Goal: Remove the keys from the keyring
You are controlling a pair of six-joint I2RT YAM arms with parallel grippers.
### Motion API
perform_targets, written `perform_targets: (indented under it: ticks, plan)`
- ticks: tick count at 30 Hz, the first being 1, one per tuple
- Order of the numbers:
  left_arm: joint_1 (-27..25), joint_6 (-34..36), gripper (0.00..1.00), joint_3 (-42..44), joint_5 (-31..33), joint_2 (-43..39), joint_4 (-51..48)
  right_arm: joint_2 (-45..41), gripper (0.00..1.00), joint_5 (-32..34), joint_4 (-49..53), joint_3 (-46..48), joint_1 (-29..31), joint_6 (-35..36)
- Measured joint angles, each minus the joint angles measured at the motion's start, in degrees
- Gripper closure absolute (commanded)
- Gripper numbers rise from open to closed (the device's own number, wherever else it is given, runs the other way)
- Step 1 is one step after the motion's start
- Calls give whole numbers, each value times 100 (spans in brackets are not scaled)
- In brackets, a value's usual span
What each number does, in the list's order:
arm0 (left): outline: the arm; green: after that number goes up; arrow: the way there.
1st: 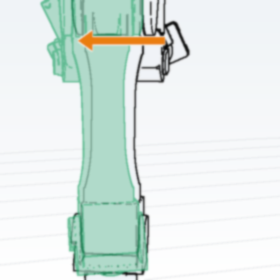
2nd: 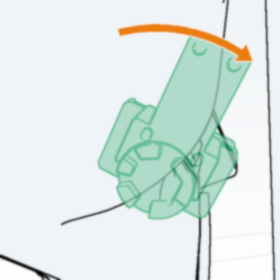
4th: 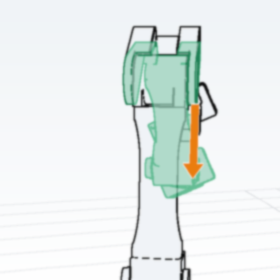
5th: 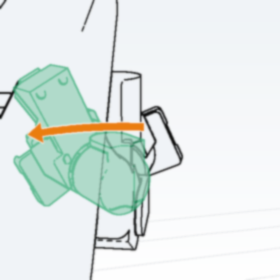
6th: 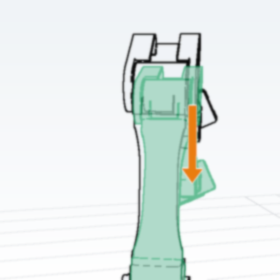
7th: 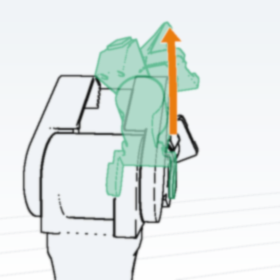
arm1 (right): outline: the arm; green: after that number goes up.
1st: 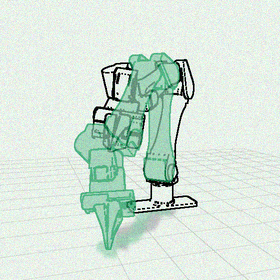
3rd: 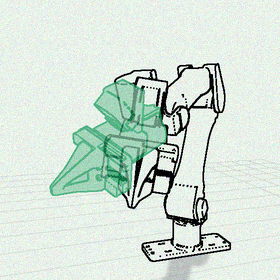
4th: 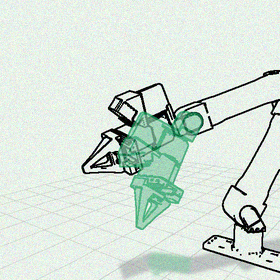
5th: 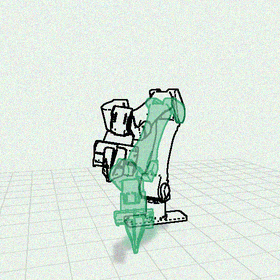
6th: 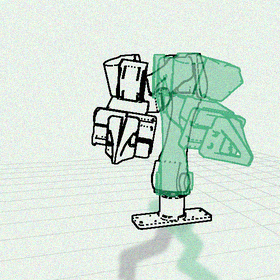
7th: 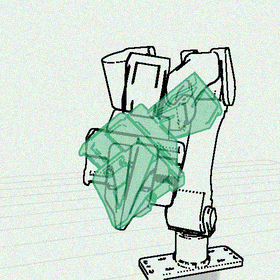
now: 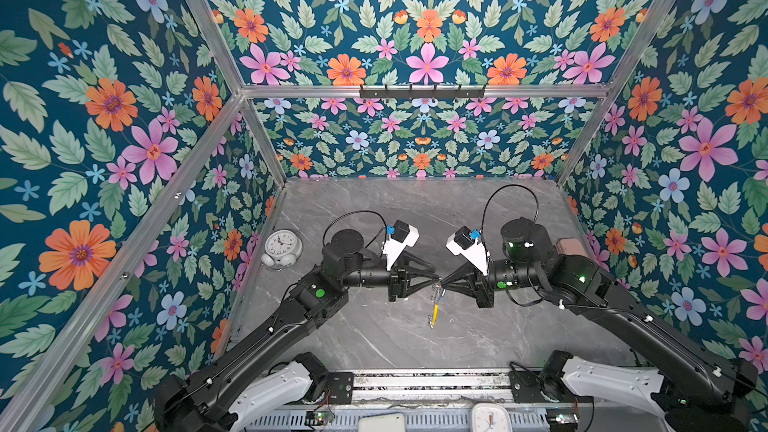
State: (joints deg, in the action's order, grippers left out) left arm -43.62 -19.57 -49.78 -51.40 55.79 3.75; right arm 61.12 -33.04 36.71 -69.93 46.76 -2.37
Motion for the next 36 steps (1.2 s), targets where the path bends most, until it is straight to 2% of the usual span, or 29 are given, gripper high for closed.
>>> perform_targets:
  ticks: [3,11,17,20,28,32,34,36]
  plan:
    - [0,15,73,-61,-109,72,-85,85,100,2,81,-61,0,9]
    - [0,39,76,-114,-243,188,-208,116,100,61,157,-160,0,44]
    - [0,63,89,-151,-247,219,-256,107,100,85,214,-179,0,63]
    - [0,107,100,-160,-273,219,-251,109,100,114,240,-188,0,61]
    - [0,118,100,55,-219,76,103,109,99,107,168,-190,4,-2]
    - [0,-9,100,234,-44,-98,494,24,73,170,-42,-162,7,-87]
    - [0,-101,100,323,4,-188,645,-107,65,203,-243,-85,4,-90]
    - [0,-125,100,417,122,-280,809,-278,60,219,-525,83,7,-136]
